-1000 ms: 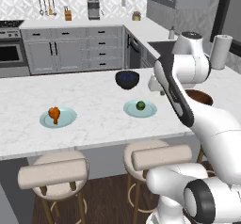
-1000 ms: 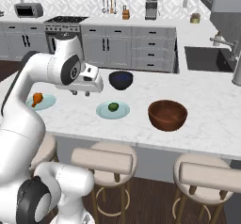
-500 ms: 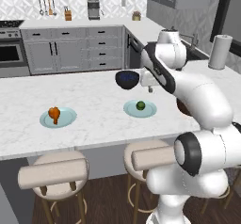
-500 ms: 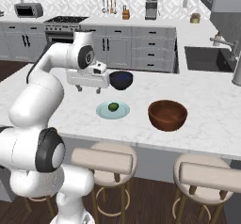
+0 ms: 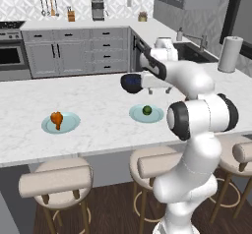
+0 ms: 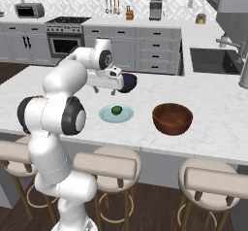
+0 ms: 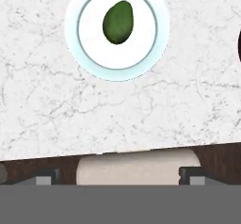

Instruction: Pick the chicken drumstick and avocado from their plates and place them in the bowl. Then put the bowl in the fridge.

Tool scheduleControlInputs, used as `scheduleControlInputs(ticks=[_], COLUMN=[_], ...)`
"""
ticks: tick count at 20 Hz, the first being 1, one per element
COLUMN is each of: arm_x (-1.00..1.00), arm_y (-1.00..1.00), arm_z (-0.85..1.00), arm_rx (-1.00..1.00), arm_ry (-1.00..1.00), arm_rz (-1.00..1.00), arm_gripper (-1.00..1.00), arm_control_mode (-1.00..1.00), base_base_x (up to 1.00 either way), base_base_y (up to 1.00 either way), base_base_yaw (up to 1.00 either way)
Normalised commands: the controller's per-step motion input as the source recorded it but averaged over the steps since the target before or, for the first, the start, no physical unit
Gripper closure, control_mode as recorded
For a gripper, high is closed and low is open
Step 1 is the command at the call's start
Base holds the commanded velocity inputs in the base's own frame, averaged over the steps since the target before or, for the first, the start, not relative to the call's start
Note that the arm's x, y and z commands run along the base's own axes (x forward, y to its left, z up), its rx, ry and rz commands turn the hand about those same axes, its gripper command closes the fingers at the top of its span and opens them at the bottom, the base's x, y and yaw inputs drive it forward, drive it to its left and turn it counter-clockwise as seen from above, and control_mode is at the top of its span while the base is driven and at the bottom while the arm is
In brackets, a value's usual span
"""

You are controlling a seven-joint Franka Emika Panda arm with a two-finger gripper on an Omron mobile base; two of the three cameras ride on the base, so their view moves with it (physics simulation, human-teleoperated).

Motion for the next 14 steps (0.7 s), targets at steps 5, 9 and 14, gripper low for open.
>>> scheduleControlInputs(ticks=[5,9,14], arm_x=[0.69,0.55,0.58], arm_y=[-0.18,0.27,-0.01], arm_z=[-0.84,-0.59,-0.67], arm_rx=[0.0,0.02,0.0], arm_ry=[-0.17,0.0,0.0], arm_rz=[0.02,0.09,0.14], arm_gripper=[-1.0,-1.0,-1.0], arm_control_mode=[-1.0,-1.0,-1.0], base_base_x=[0.0,0.0,0.0], base_base_y=[0.0,0.0,0.0], base_base_yaw=[0.0,0.0,0.0])
